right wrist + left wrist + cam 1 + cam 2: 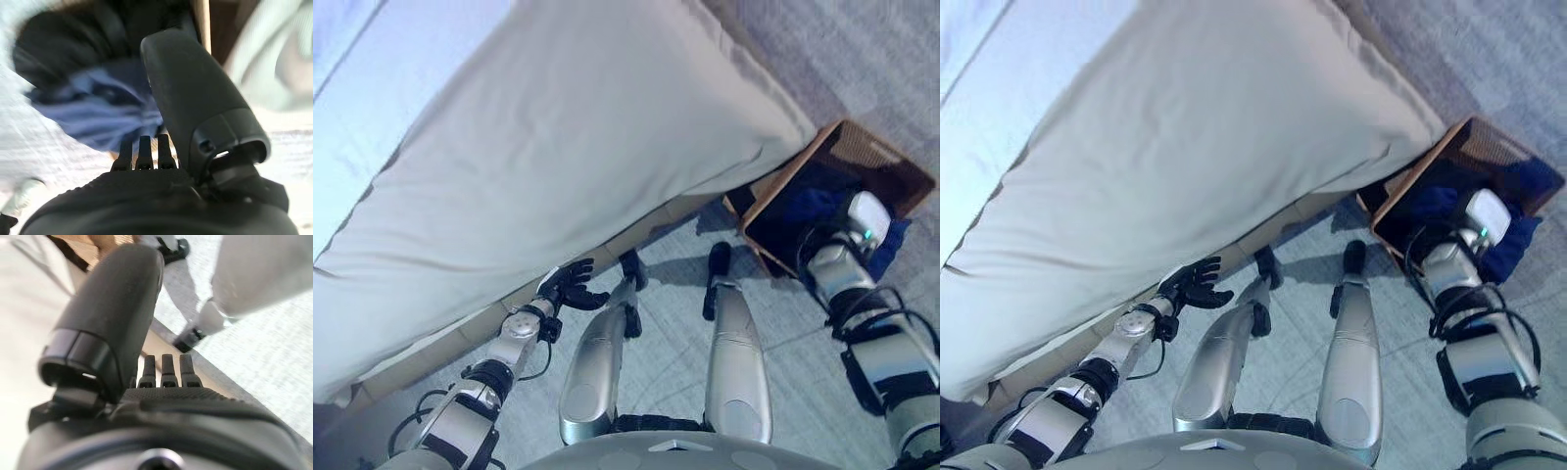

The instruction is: Pick up the clothes from the bed and place them into the basket

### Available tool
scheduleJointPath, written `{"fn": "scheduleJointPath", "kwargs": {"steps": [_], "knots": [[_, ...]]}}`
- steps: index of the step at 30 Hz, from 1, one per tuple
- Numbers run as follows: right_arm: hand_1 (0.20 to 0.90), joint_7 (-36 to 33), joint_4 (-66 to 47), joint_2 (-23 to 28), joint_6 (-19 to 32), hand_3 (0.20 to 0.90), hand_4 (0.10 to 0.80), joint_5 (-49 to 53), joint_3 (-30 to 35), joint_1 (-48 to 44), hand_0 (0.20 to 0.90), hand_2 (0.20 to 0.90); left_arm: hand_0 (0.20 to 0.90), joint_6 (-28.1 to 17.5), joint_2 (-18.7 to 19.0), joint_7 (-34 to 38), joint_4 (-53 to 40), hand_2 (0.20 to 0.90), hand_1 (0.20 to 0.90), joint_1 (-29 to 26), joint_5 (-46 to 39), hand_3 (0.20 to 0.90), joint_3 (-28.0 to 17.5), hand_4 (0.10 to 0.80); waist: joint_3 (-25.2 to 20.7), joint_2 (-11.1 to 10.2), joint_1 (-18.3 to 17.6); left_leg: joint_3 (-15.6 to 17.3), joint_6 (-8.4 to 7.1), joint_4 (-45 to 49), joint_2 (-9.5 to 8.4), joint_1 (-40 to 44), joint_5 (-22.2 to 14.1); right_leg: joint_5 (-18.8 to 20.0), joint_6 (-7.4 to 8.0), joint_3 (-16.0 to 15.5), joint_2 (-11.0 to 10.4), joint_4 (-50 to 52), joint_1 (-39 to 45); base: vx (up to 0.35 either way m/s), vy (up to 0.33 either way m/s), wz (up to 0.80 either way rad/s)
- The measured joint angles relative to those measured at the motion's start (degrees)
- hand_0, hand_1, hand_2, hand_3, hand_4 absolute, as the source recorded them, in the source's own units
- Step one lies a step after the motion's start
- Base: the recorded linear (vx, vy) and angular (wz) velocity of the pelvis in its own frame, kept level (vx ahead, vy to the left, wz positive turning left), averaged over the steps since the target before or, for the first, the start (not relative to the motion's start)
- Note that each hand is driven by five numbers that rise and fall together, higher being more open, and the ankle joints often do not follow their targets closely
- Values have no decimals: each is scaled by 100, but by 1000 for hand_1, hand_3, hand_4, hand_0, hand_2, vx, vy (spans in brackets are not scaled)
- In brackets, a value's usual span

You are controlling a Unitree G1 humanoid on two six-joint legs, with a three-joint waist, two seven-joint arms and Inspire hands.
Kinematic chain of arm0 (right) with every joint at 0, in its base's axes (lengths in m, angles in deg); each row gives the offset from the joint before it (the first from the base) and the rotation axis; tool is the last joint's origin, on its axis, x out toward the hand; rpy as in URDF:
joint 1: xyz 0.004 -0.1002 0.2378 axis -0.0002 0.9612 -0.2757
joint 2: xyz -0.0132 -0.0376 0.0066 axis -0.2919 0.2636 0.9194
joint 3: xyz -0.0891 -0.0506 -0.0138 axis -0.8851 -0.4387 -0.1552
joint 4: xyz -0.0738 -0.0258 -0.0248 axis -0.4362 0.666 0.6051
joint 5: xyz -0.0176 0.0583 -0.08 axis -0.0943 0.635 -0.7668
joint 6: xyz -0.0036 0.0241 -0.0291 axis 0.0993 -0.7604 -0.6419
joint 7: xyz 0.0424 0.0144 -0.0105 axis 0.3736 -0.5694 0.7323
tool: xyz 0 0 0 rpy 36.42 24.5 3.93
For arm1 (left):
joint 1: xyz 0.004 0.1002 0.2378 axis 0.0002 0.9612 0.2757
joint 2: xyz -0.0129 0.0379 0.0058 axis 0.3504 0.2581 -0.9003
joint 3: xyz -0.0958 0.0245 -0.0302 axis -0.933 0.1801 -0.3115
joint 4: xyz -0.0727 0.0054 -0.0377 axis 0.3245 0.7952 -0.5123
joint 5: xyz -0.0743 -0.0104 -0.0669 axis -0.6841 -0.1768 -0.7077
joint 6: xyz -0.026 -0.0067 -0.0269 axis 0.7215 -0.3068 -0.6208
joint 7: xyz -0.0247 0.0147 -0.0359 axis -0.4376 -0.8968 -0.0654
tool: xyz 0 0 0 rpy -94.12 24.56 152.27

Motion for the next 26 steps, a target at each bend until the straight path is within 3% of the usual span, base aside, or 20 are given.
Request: {"fn": "scheduleJointPath", "kwargs": {"steps": [4,7,10,13,15,17,20,26], "knots": [[900,44,39,-214,370,900,800,104,126,739,900,900,900,107,-18,-104,184,900,900,7,366,900,-89,800,-6,-13,-42,-57,6,-278,96,635,1,219,63,-137,158,-767,934,164,66,2],[900,191,43,-341,563,900,800,95,239,1267,900,900,900,302,-14,-147,207,900,900,281,528,900,-393,800,-216,-179,-51,-71,0,-484,128,1074,-54,342,155,-186,249,-1317,1542,195,117,0],[900,260,99,-673,641,900,800,90,411,1667,900,900,900,519,13,-162,363,900,900,656,666,900,-614,800,-672,-547,-63,5,-1,-517,157,1439,-133,577,195,-184,331,-1888,2127,206,136,-11],[900,314,272,-1173,722,900,800,63,450,2152,900,900,900,583,42,-194,720,900,900,1065,880,900,-716,800,-1460,-1040,-55,68,-38,-520,174,1847,-316,641,202,-185,384,-2396,2732,169,140,-7],[900,424,333,-1389,771,900,800,-24,444,2424,900,900,900,613,58,-208,835,900,900,1253,1047,900,-721,800,-1947,-1240,-45,72,-81,-535,178,1966,-441,639,202,-201,396,-2589,2939,117,103,-1],[900,587,424,-1509,788,900,800,-93,437,2518,900,900,900,620,67,-230,908,900,900,1344,1186,900,-723,800,-2147,-1354,-42,73,-62,-525,153,2128,-481,641,201,-202,388,-2672,3146,60,89,1],[900,796,558,-1589,816,900,800,-156,441,2590,900,900,900,616,60,-327,1013,900,900,1384,1275,900,-753,800,-2288,-1336,-43,63,-36,-532,120,2244,-512,641,201,-211,358,-2685,3288,34,86,3],[900,1230,1021,-1632,855,900,800,-262,431,2884,900,900,900,631,-56,-329,1364,900,900,1626,1292,900,-907,800,-2631,-1033,-32,22,-30,-555,92,2294,-566,639,204,-249,292,-2707,3365,14,51,4]]}}
